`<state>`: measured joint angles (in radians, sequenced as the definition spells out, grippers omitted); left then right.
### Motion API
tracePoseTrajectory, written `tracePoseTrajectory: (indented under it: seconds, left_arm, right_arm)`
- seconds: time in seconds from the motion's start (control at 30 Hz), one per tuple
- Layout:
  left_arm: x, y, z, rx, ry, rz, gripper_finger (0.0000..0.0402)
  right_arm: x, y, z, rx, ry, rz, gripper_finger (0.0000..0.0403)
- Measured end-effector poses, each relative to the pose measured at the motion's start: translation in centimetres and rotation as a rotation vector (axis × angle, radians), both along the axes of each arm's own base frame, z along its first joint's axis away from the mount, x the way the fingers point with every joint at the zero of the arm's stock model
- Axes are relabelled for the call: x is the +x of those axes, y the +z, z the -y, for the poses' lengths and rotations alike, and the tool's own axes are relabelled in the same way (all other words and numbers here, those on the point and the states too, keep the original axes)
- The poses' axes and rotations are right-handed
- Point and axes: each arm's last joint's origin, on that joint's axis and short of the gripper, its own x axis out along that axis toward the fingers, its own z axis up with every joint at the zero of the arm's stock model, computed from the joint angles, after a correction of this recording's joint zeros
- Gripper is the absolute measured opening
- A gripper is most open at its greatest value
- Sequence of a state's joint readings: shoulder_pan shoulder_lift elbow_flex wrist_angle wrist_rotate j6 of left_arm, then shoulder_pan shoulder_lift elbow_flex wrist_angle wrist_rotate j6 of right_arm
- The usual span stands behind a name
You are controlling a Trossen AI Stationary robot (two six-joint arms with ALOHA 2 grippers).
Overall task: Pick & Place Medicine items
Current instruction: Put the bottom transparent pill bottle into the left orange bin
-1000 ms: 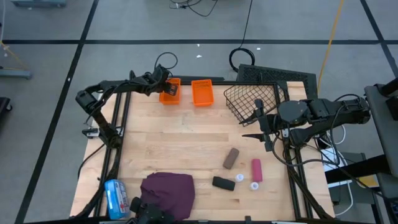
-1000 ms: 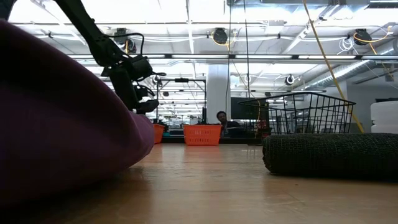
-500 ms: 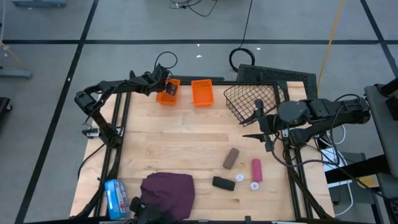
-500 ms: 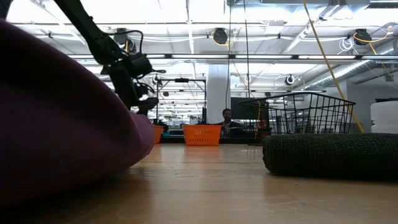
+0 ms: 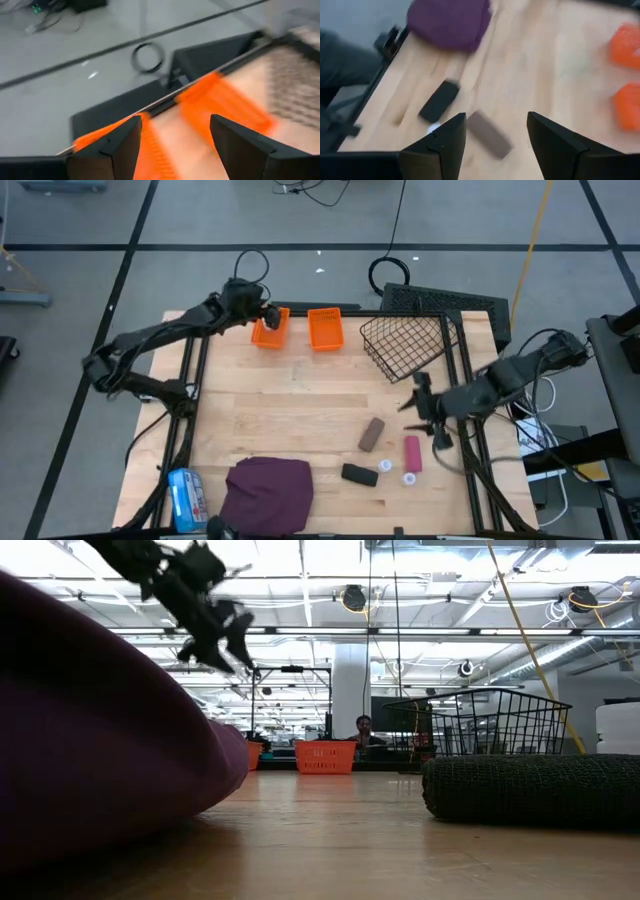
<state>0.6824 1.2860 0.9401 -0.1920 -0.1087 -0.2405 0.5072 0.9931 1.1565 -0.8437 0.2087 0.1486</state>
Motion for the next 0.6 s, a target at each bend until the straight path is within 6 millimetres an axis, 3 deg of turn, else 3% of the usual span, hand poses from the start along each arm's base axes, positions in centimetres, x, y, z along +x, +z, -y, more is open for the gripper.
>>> tracePoseTrajectory:
  seconds: [0.13, 0.3, 0.43, 0.6]
  left_arm:
    - [0.3, 2.5, 3.2, 0.068, -0.113, 0.085, 0.0246]
    - [0.6, 4.1, 6.1, 0.11, -0.213, 0.154, 0.0246]
    - [0.9, 4.4, 7.4, 0.108, -0.259, 0.176, 0.0246]
    - [1.3, 4.4, 8.2, 0.082, -0.271, 0.196, 0.0246]
  right_arm:
    - [-0.6, -3.1, -2.0, 0.043, -0.029, -0.111, 0.0199]
    - [-1.0, -7.1, -4.9, 0.019, -0.074, -0.229, 0.0198]
    - [-2.0, -10.2, -7.2, -0.003, -0.132, -0.365, 0.0183]
    - [-4.8, -12.2, -9.9, 0.003, -0.249, -0.483, 0.0141]
